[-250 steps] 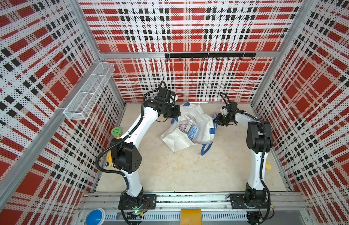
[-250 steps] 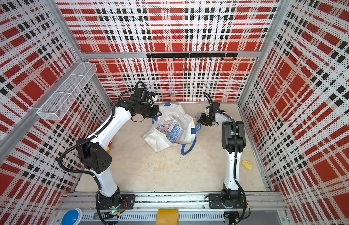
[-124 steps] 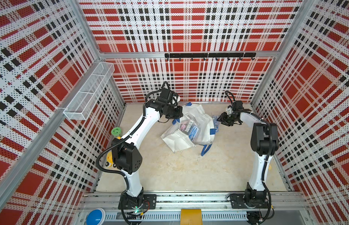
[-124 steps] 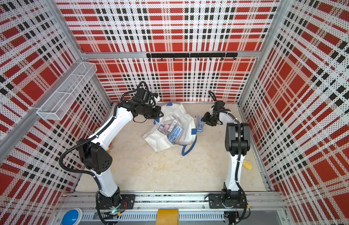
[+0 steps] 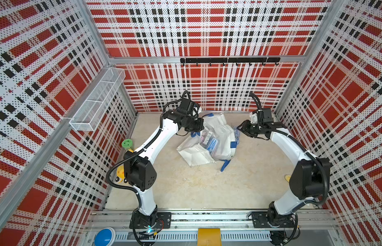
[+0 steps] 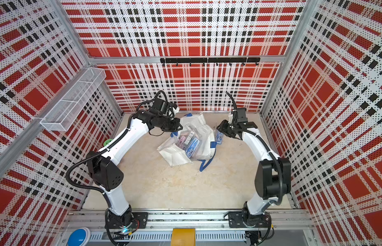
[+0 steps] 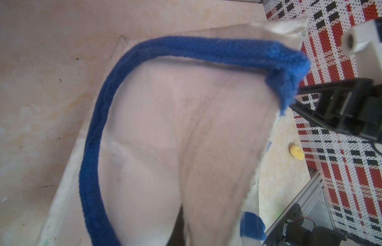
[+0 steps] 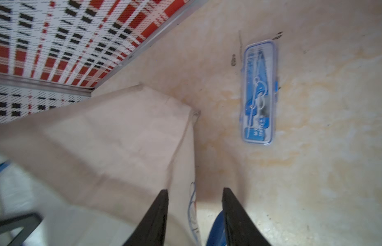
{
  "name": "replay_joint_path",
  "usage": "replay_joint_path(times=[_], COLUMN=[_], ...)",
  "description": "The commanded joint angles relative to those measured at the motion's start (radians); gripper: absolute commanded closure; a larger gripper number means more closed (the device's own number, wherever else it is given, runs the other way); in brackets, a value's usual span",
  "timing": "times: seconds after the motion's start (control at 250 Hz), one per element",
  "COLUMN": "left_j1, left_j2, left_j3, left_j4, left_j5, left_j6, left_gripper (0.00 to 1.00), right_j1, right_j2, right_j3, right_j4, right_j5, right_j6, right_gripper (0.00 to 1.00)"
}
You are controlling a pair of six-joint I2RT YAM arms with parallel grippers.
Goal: Take out the compass set from the canvas bag
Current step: Pick up the compass set from the canvas bag.
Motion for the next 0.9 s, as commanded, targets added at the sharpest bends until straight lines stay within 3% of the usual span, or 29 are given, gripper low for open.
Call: replay_joint_path(times=[0.0,0.312,0.548,0.9], left_j1=[-0.033,-0.081,-0.090,-0.098], left_j2=[-0.041,-0.044,-0.062,-0.077], left_j3=[-0.011,-0.024,-0.046,-0.074], left_j4=[0.037,0.050,0.061,0.080], left_j5=[0.017,-0.022,-0.036,-0.035], left_j6=[-0.012,-0.040,-0.054,-0.070], left_gripper=[1.00,1.00,1.00,1.00], right_j1=[0.079,0.327,0.344,0.344], right_j2=[-0.110,-0.163,-0.066,0.126], right_j3=[-0.055,-0.187,-0.245,-0.197], right_j4=[0.063,0.163,0.243,0.337], right_j5=[0.041,0.076,0.106,0.131], right_j6=[0.061,0.202,0.319,0.425], right_gripper=[0.55,0.52,0.47,0.33])
